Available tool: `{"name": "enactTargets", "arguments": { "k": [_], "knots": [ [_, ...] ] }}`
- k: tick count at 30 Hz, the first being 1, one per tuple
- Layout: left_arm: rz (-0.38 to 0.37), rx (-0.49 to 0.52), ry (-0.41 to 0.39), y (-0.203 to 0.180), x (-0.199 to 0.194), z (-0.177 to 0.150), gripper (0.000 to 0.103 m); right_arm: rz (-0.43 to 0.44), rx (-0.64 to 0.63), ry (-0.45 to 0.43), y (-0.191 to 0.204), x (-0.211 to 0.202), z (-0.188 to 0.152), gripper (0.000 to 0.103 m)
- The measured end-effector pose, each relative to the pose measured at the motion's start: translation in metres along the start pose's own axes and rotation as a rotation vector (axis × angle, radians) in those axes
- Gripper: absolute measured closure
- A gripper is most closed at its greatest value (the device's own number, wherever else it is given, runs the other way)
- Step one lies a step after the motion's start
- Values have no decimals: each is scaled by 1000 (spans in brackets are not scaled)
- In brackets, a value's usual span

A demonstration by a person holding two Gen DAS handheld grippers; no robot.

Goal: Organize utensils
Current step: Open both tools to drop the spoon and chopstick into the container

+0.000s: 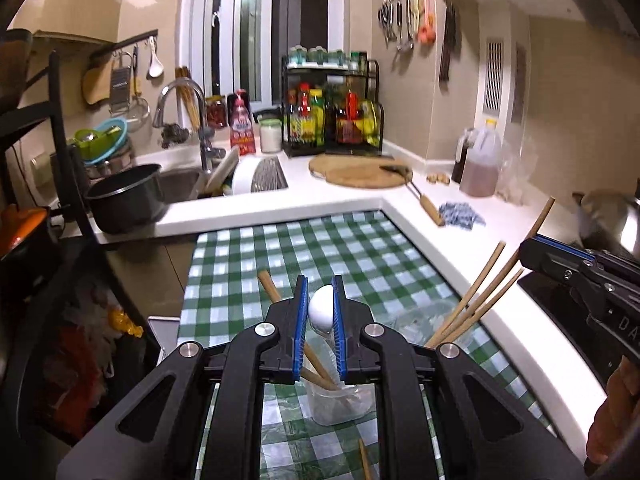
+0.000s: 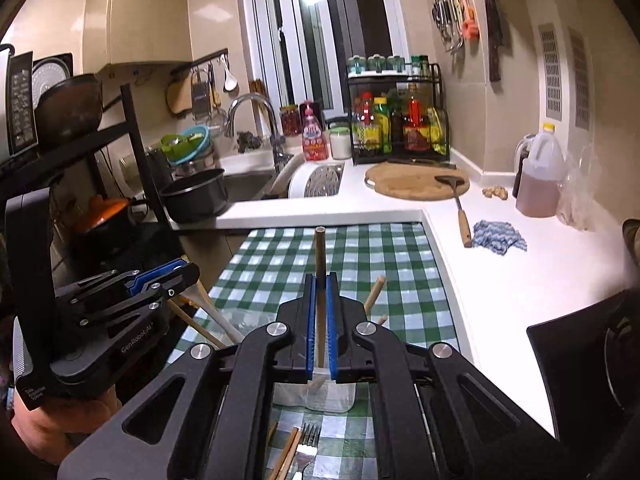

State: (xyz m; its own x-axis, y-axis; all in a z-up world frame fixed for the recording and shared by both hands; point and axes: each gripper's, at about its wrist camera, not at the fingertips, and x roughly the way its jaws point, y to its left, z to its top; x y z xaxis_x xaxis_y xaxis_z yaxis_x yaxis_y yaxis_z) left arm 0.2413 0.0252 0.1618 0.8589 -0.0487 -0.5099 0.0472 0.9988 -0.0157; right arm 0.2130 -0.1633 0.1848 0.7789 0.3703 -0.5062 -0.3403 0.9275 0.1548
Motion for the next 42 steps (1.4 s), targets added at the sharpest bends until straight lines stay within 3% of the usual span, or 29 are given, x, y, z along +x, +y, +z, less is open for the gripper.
{"name": "enactTargets", "arguments": {
  "k": [4,6,8,12,18,23,28,34,36,38,42],
  "knots": [
    [-7,21,23,-3,12,-6,91,5,-9,47,0,17,-10,97],
    [-11,23,15,-3,12,-7,83,-7,-9,66,-1,23,-13,95],
    [-16,29,-9,-4,5,-5,71,-19,-9,83,-1,27,-15,85],
    [-11,21,-93,-4,-19,2,61,-68,-28,81,1,19,-13,70],
    [-6,-31,-210,1,-67,8,60,-111,-53,18,4,-18,-4,66],
    [8,-52,-244,2,-105,-8,60,-129,-84,-56,9,-66,-6,66],
    [17,-61,-217,5,-130,-43,60,-122,-83,-100,12,-108,-34,66],
    [33,-64,-133,7,-145,-100,61,-95,-70,-65,13,-127,-92,66],
    [41,-65,-92,7,-147,-122,61,-83,-57,-48,12,-128,-110,69],
    [39,-57,-53,3,-147,-145,63,-76,-44,-28,10,-124,-132,83],
    [39,-51,-5,-3,-145,-178,68,-78,-51,-4,11,-109,-167,90]
  ]
}}
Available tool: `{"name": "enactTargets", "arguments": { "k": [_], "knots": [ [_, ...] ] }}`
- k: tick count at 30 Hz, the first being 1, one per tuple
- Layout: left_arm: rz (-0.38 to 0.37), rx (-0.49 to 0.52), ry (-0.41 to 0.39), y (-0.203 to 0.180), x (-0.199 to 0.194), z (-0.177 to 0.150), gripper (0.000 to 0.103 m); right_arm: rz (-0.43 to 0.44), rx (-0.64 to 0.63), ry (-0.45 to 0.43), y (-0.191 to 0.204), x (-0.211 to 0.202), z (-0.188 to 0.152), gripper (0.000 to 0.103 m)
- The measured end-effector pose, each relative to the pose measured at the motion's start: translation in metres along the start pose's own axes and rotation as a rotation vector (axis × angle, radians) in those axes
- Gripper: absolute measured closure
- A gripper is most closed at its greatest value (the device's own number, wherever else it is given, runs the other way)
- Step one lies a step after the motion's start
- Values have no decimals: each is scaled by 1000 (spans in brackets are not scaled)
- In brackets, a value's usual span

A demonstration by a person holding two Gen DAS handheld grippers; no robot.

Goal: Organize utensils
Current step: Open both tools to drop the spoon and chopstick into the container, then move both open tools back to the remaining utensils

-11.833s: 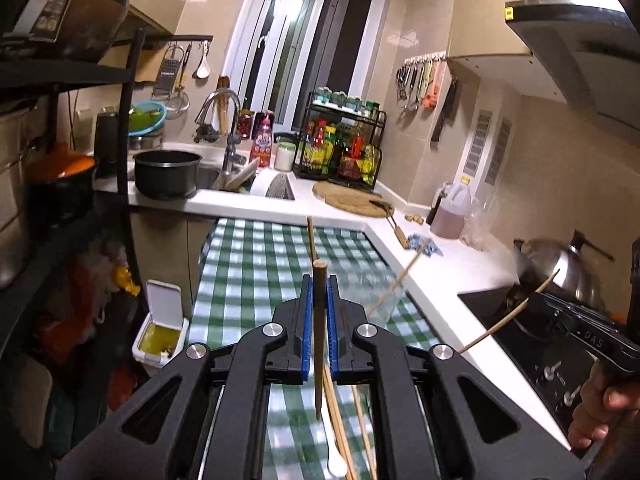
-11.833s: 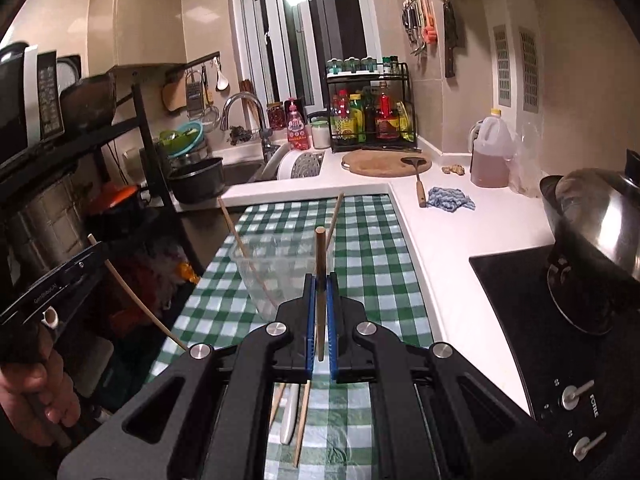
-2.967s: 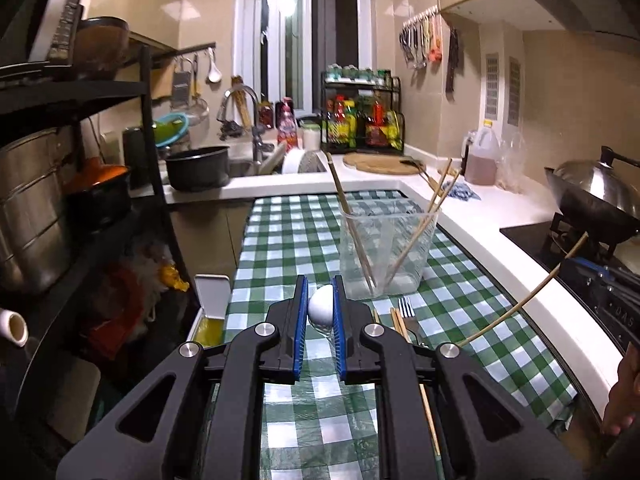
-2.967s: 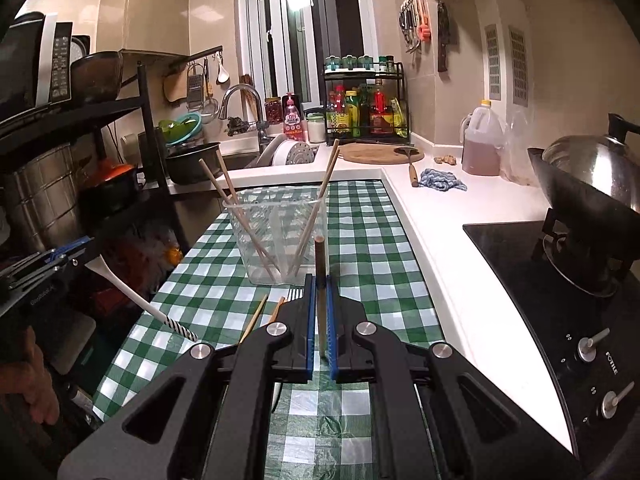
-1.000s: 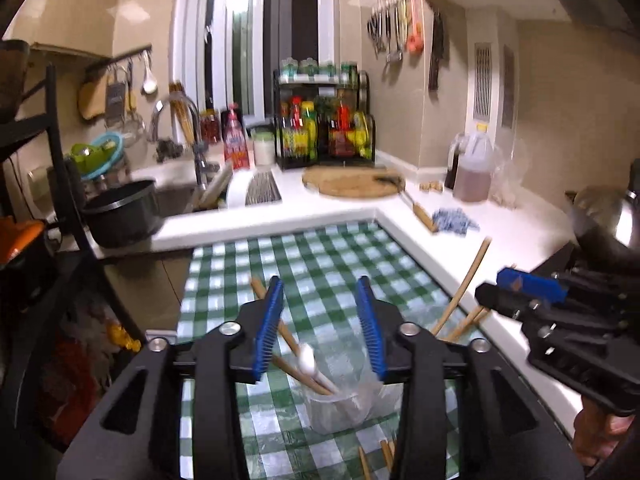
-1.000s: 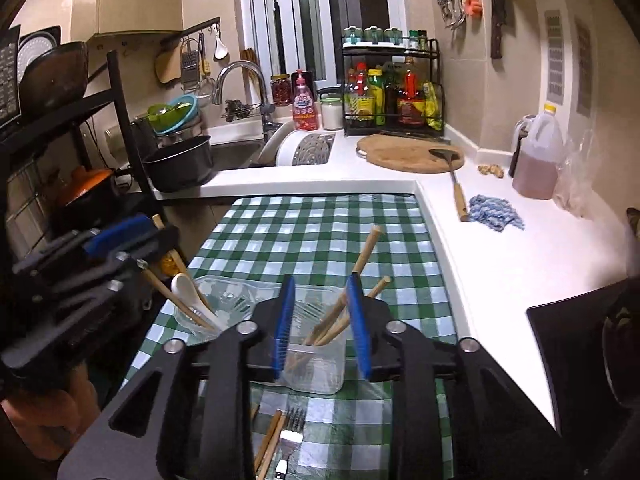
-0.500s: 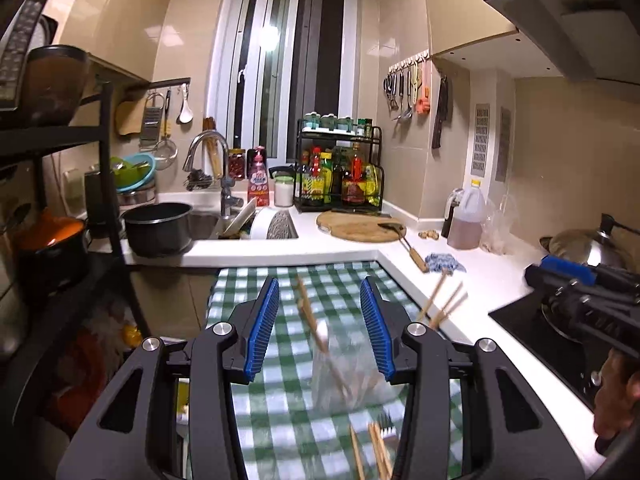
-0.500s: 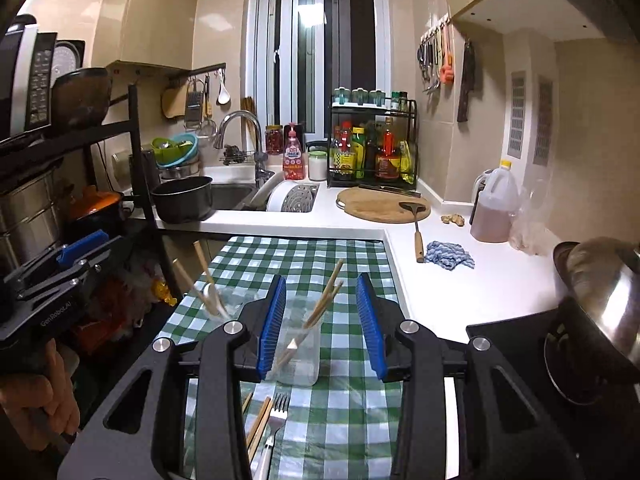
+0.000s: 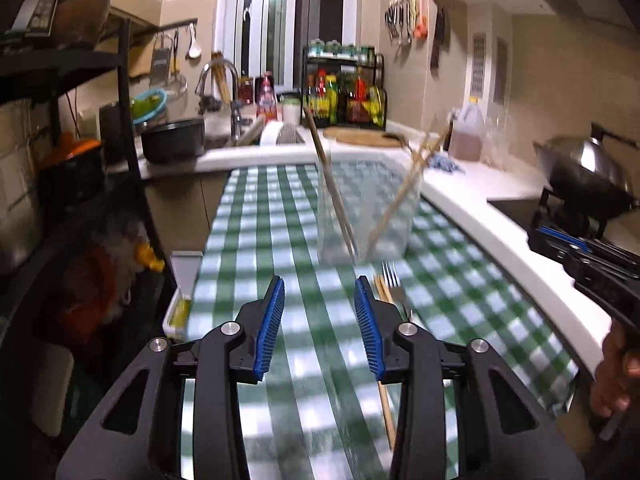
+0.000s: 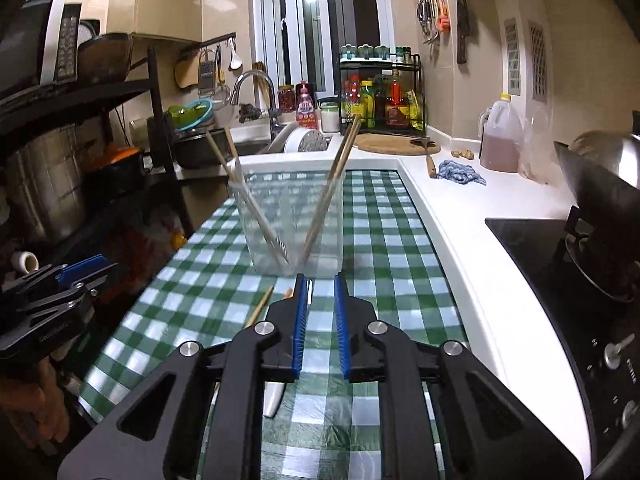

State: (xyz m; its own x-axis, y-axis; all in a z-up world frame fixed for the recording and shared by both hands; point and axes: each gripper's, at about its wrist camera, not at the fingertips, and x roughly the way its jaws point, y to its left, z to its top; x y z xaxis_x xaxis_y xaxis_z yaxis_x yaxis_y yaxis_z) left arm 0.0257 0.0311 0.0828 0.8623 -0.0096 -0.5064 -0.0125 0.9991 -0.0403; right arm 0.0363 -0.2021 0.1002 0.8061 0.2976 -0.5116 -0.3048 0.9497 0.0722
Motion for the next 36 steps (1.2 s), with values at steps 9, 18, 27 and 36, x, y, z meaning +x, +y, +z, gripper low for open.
{"name": "enactTargets", "arguments": {
  "k": [9,18,27,36],
  "knots": [
    [19,-10,20,2,12,-24,81,11,-31,56,12,32,-37,89],
    [-14,-72,94,5,27,-40,89,40,6,147,12,52,-51,89],
    [-193,-124,292,-5,58,-63,89,145,32,309,18,80,-69,83],
    [-207,-78,343,-24,66,-77,89,167,22,360,25,91,-79,76]
  ]
}}
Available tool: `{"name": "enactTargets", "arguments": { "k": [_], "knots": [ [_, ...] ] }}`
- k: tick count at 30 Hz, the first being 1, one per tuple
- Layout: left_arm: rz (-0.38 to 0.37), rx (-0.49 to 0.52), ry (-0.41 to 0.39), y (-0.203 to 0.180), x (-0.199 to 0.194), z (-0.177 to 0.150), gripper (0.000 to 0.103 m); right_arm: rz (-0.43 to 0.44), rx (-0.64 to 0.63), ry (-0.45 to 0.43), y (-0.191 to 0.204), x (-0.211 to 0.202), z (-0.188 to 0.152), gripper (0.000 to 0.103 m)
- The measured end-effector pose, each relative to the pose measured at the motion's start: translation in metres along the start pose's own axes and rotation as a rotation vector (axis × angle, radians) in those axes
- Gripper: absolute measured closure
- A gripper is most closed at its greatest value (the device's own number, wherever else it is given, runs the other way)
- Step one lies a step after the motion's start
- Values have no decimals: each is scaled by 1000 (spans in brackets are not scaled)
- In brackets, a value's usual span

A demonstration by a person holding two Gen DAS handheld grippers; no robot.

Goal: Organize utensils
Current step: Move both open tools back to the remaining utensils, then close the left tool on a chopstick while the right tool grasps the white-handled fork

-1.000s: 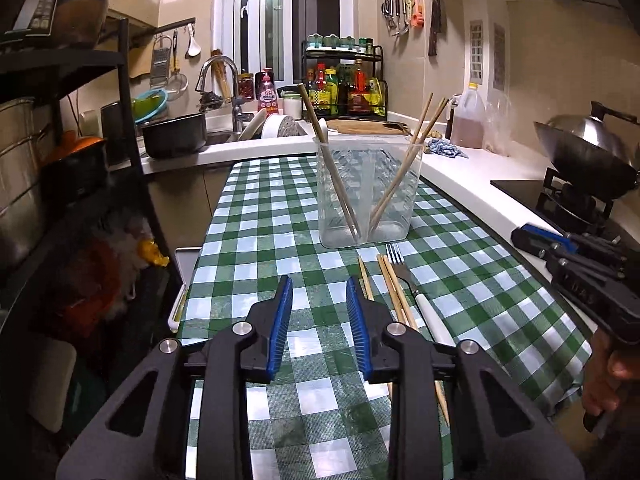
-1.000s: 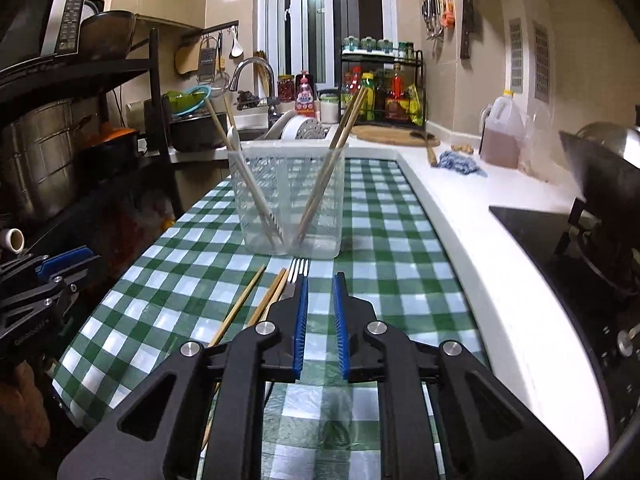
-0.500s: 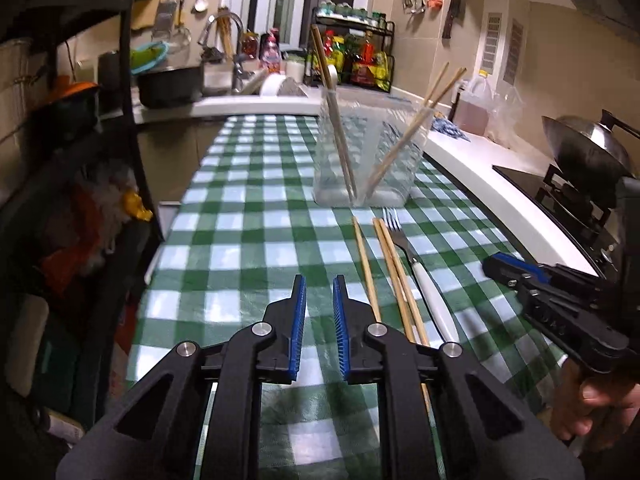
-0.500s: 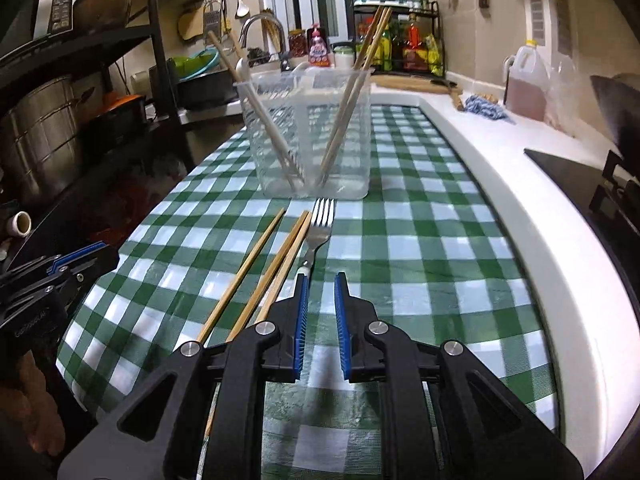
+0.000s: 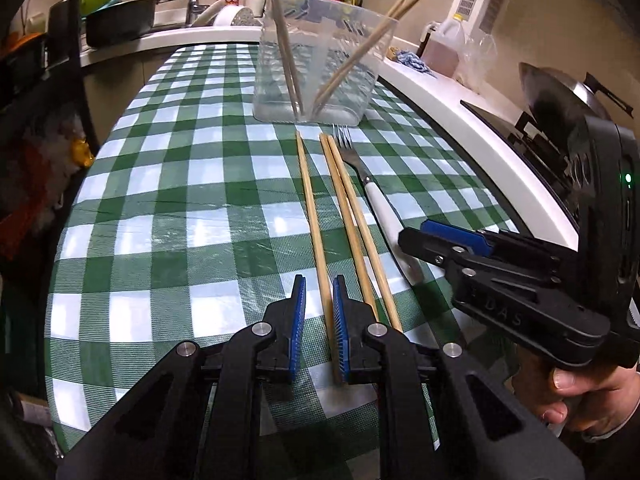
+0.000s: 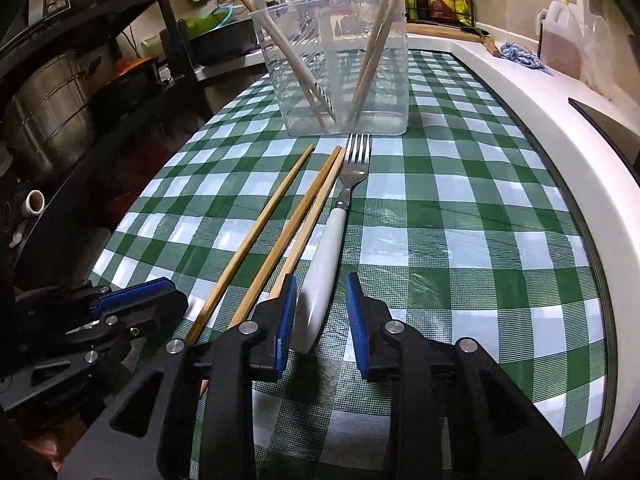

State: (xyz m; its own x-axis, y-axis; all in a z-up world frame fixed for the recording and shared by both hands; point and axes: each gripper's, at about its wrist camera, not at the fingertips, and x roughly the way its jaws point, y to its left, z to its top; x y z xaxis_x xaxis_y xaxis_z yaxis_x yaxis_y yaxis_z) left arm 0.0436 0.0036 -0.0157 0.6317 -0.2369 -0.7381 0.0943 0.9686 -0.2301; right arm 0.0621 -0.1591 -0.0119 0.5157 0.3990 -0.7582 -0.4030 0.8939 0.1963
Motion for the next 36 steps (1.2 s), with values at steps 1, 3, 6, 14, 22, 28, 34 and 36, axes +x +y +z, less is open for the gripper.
{"name": "enactTargets", "arguments": {
  "k": [1,3,6,14,22,28,34,36],
  "knots": [
    [3,3,4,-1,1,-1,89,-2,0,5,-1,2,0,76],
    [10,14,11,-2,2,-3,89,-4,5,13,-3,4,0,75],
    [29,42,18,-8,5,-5,89,-5,7,13,-3,5,0,75],
    [84,90,23,-17,10,-9,89,-8,-9,21,-1,6,0,75],
    [114,76,20,-11,10,-7,96,-15,-34,35,0,9,-1,75],
    [158,40,9,-1,7,-6,97,-74,-1,55,-5,5,-2,86],
    [174,11,2,10,6,-5,97,-173,69,83,-13,-7,-10,86],
    [179,18,0,9,6,-5,97,-188,49,82,-10,-6,-11,85]
  ]
}}
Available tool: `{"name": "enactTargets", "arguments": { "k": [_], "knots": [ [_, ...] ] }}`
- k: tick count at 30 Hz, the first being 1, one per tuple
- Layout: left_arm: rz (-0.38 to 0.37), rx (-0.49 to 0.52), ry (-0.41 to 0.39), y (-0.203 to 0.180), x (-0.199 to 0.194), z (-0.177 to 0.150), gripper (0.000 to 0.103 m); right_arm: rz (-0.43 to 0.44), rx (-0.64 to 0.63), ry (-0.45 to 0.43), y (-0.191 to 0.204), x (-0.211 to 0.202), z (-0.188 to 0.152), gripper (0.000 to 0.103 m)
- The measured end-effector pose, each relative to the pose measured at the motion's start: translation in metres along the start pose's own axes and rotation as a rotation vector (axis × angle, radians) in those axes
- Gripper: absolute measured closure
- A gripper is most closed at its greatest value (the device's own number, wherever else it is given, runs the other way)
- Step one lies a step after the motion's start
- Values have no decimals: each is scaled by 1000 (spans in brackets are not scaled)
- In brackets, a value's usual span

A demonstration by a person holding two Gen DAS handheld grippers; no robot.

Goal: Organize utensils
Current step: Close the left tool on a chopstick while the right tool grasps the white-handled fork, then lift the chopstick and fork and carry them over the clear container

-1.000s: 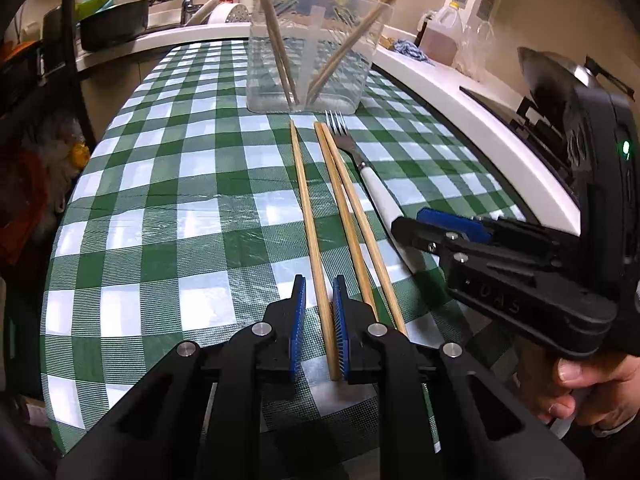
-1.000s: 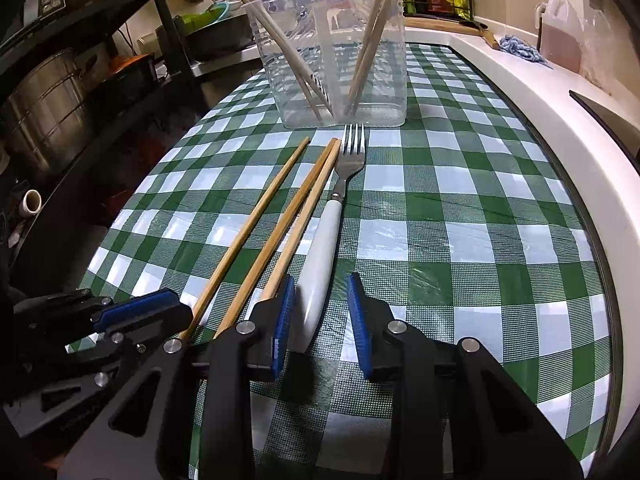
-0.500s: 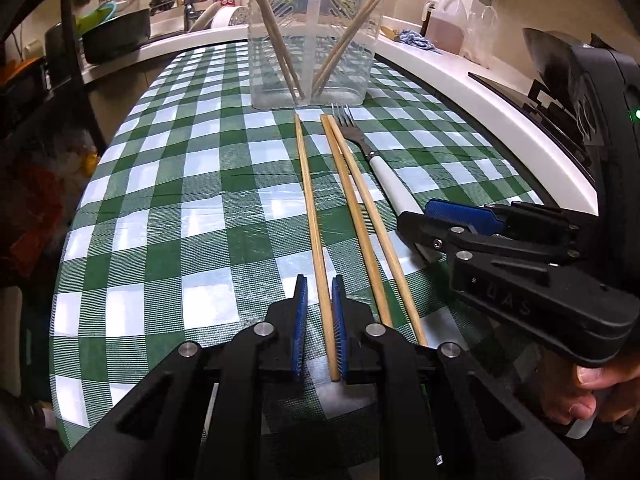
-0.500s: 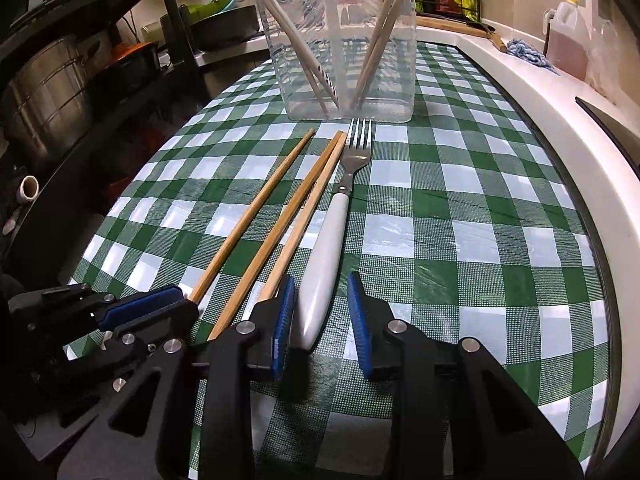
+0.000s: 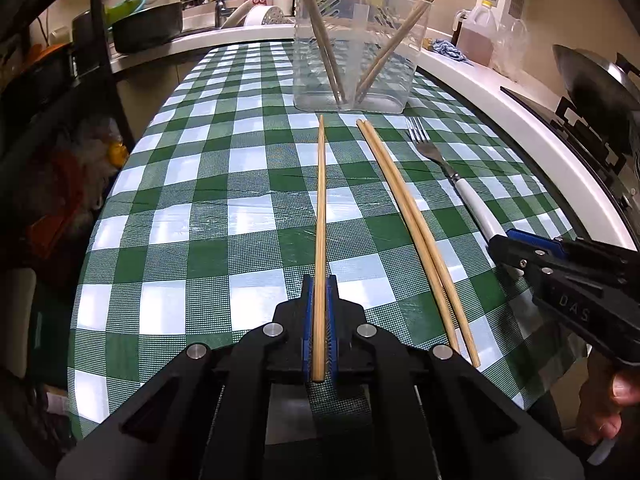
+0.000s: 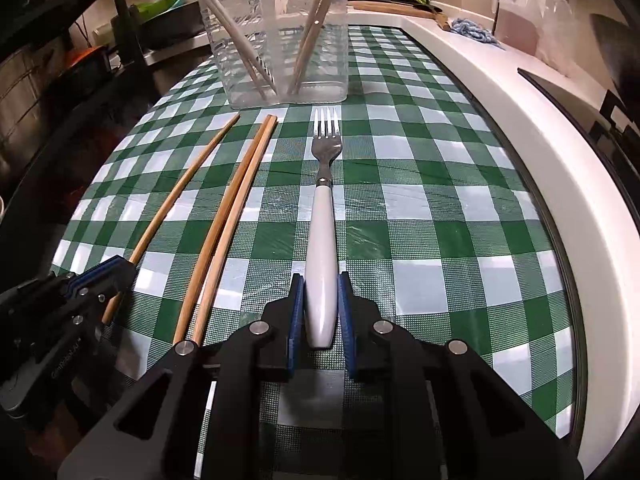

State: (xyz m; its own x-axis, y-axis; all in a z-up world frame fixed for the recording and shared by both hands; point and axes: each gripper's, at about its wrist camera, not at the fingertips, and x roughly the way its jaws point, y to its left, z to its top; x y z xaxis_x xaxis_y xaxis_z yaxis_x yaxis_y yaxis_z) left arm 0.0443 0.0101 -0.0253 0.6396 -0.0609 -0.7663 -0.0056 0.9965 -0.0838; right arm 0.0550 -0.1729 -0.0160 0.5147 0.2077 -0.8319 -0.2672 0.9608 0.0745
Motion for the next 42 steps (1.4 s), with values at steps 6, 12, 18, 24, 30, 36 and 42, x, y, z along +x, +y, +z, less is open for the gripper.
{"name": "enactTargets", "arguments": {
  "k": [6,12,18,24,30,36,42],
  "knots": [
    [5,7,-1,-1,0,0,97,-4,3,-5,-1,1,-1,84],
    [4,7,-1,-1,0,0,97,-5,8,-12,-1,1,-1,84],
    [9,9,-6,-1,-1,-1,97,-6,9,-14,-1,1,-1,85],
    [9,10,-6,-1,-1,-1,97,-6,9,-14,-1,1,-1,85],
    [10,6,-7,-1,-2,-1,97,-1,16,-11,-2,0,-1,85],
    [3,-5,-17,3,-7,0,97,-6,6,-44,0,-13,2,86],
    [-11,-3,-58,5,-25,1,97,-17,-12,-76,3,-33,1,86]
  ]
}}
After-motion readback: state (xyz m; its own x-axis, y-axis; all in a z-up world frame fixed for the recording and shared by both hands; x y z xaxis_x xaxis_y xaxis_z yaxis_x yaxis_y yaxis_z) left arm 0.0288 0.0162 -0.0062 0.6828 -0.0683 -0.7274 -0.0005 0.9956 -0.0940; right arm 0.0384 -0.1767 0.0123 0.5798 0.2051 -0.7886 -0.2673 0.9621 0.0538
